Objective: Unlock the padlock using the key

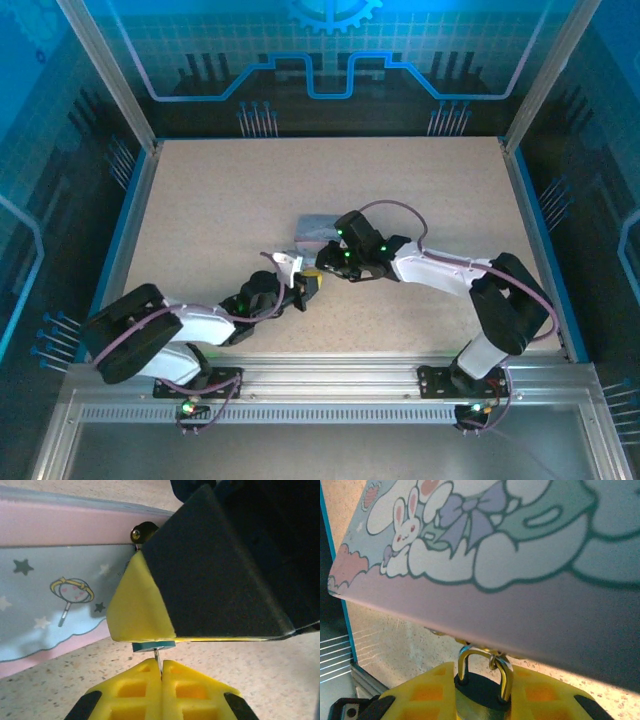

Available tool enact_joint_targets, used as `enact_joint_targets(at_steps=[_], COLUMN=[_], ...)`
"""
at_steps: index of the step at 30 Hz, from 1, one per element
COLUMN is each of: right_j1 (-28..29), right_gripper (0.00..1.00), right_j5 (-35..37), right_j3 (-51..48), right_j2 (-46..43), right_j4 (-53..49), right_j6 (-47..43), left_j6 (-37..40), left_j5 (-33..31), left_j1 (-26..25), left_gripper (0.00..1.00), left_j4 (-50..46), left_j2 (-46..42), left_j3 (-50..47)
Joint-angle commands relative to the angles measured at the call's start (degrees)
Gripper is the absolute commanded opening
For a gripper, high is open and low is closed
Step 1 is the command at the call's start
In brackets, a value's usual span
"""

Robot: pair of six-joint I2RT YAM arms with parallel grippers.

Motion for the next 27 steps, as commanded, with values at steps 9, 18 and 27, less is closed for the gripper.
enact_joint_targets(at_steps=[9, 18, 27], right_j1=[0.85, 0.86, 0.85], right_gripper=[0.34, 0.55, 0.62], right_j5=[-1.26, 0.9, 4.97], right_j3=[1.49, -0.21, -5.12], right_j2=[-0.27, -3.85, -7.81], right_j4=[0.72, -0.6, -0.05], right_j6=[1.91, 1.42, 1.31], left_j6=[6.31, -0.09, -6.72], left_j5=[-1.73, 0.61, 5.33], left_j1=[-2.61, -1.08, 2.71], left_gripper=[0.0, 0.0, 0.0], left_j4=[-2.61, 5.86, 15.55], left_j2=[-0.1, 3.78, 8.61], left_j3=[2.39, 0.2, -1.62])
